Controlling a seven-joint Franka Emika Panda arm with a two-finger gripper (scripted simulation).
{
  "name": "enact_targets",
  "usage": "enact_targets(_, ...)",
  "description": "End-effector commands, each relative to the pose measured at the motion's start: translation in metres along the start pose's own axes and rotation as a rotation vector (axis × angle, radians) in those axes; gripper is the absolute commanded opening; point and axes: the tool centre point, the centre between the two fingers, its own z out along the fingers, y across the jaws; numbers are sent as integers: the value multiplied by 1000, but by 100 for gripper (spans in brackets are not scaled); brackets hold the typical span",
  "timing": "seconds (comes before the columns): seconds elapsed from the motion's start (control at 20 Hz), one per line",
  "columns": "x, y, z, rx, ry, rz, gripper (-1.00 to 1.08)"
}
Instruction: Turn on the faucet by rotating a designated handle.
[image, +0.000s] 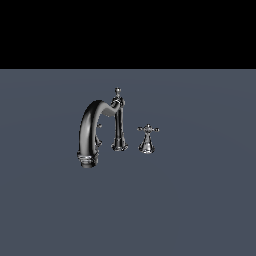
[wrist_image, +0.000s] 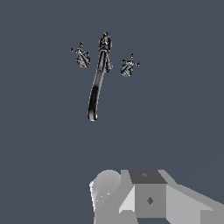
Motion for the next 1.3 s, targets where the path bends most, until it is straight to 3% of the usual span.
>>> enact_targets(0.0,-5,-10,12,-5,-36,-22,-32)
enact_targets(0.05,-3,-6,31,-11,-67,-25,-13)
enact_targets(0.1,2,-23,51,14,-123,-40,-4)
enact_targets(0.15,-4,-13,71,31,-177,-40,6)
enact_targets(0.2,3,6,88,42,-174,-43,27)
enact_targets(0.25,3,-16,114,6,-221,-116,19)
enact_targets(0.35,6,7,155,33,-267,-71,24)
enact_targets(0.4,9,26,168,81,-274,-38,29)
enact_targets(0.45,16,21,183,42,-280,-73,23)
enact_targets(0.55,28,14,206,-24,-298,-185,-11)
enact_targets(0.6,41,15,213,-35,-278,-153,-23)
enact_targets(0.65,45,18,227,-3,-283,-151,-46)
enact_targets(0.7,49,5,238,49,-288,-128,-48)
enact_targets(0.75,79,7,229,39,-227,-132,-52)
enact_targets(0.8,87,18,240,14,-222,-128,-39)
enact_targets(0.85,98,28,248,19,-211,-76,-51)
enact_targets(0.9,105,65,257,26,-196,-45,-63)
enact_targets(0.95,122,48,260,36,-169,-55,-41)
enact_targets(1.05,135,39,287,53,-163,-81,-27)
enact_targets(1.1,147,49,292,63,-136,5,-32)
enact_targets(1.25,149,77,323,90,-137,133,-19)
